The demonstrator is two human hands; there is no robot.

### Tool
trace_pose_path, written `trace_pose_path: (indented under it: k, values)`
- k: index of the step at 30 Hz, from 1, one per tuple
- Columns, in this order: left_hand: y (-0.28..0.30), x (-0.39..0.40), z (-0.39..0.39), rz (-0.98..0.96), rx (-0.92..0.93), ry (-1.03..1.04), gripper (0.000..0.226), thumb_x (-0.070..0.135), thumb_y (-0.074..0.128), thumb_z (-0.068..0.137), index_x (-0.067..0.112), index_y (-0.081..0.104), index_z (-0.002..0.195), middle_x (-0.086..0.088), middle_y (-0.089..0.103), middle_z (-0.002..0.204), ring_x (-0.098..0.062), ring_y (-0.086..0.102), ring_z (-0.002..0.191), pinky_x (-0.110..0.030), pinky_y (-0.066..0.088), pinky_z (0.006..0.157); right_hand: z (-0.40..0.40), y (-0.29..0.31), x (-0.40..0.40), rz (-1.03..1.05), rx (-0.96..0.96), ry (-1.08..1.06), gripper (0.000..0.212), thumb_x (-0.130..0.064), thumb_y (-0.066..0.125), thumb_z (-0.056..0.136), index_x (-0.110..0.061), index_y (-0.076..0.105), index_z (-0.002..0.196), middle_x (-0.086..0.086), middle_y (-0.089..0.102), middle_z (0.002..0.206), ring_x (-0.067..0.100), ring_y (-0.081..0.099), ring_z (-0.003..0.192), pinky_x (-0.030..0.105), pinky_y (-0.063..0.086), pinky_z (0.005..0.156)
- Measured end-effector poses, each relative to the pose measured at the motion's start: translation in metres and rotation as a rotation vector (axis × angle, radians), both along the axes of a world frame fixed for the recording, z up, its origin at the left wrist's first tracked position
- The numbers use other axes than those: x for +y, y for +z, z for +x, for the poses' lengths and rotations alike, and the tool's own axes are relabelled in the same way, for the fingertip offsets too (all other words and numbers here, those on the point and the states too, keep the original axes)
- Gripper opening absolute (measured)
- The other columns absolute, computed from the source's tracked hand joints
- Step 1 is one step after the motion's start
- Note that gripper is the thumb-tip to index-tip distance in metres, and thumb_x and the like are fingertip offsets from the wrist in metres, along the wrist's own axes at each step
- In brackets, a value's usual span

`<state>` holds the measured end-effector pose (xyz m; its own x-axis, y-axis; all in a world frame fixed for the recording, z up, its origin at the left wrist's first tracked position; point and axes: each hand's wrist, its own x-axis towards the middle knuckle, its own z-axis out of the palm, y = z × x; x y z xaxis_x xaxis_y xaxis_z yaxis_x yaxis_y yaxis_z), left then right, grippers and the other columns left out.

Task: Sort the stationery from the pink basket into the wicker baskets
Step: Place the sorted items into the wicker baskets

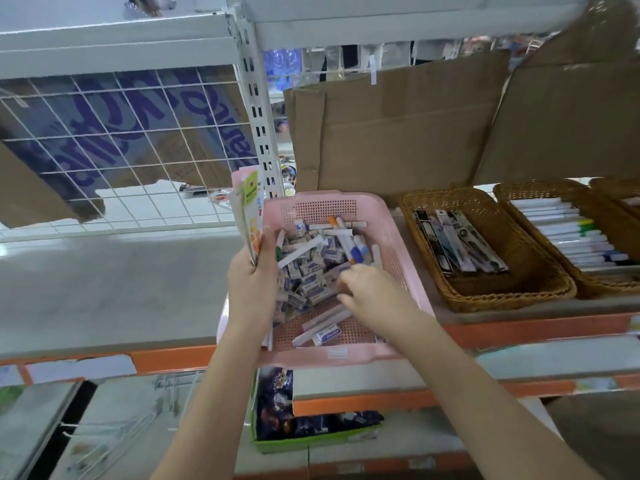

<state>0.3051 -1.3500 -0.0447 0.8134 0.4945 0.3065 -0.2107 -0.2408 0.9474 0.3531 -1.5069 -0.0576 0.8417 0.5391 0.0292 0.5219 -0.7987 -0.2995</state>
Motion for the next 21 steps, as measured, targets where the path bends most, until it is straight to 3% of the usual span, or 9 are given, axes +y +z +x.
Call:
trace_pose_path:
  k: [3,6,9,11,16,21]
  values:
    - [0.000,-0.003,0.001,0.027,-0.008,-0.026,0.043,0.053,0.041,0.091,0.028,0.046,0.056,0.010,0.042,0.037,0.000,0.035,0.032,-0.011,0.026,0.033,-0.001,-0.001,-0.002,-0.038,0.005,0.003,0.020,-0.024,0.053,0.094,-0.012,0.063,0.108,0.004,0.060,0.110,0.022,0.055,0.104,0.042,0.041,0.100]
    - [0.001,-0.002,0.004,0.058,-0.009,-0.033,0.050,0.049,0.042,0.095,0.028,0.051,0.050,0.009,0.040,0.038,-0.001,0.032,0.034,-0.013,0.025,0.034,0.001,0.007,-0.005,-0.036,0.011,0.014,0.018,-0.022,0.053,0.094,-0.012,0.062,0.106,0.005,0.059,0.107,0.023,0.056,0.098,0.039,0.049,0.086]
    - [0.005,-0.005,0.010,0.108,-0.008,0.006,0.051,0.048,0.043,0.096,0.012,0.052,0.062,0.011,0.041,0.048,-0.003,0.036,0.041,-0.018,0.028,0.040,0.003,0.021,-0.017,-0.050,-0.039,0.037,0.017,-0.022,0.054,0.094,-0.011,0.063,0.103,0.005,0.059,0.103,0.022,0.055,0.095,0.036,0.048,0.082]
    - [0.011,-0.014,0.013,0.118,-0.001,0.035,0.049,0.052,0.043,0.095,0.019,0.055,0.061,0.012,0.043,0.051,-0.003,0.037,0.042,-0.017,0.028,0.039,0.002,0.033,-0.031,-0.040,-0.080,0.041,0.018,-0.024,0.054,0.094,-0.012,0.065,0.102,0.002,0.056,0.098,0.020,0.055,0.092,0.031,0.044,0.077]
    - [0.028,-0.058,0.019,0.175,-0.040,0.048,0.050,0.057,0.042,0.091,0.020,0.036,0.058,0.006,0.034,0.047,-0.011,0.030,0.045,-0.027,0.022,0.046,0.003,0.062,-0.089,-0.060,-0.173,0.041,0.026,-0.025,0.050,0.096,-0.007,0.064,0.108,0.006,0.057,0.102,0.022,0.055,0.098,0.035,0.047,0.081]
    - [0.035,-0.135,0.029,0.138,-0.108,0.043,0.050,0.047,0.042,0.097,0.022,0.030,0.055,0.010,0.033,0.038,-0.003,0.029,0.036,-0.024,0.023,0.041,0.015,0.079,-0.172,-0.080,-0.211,0.005,0.023,-0.028,0.049,0.097,-0.014,0.063,0.109,0.003,0.057,0.108,0.021,0.051,0.106,0.033,0.042,0.085]
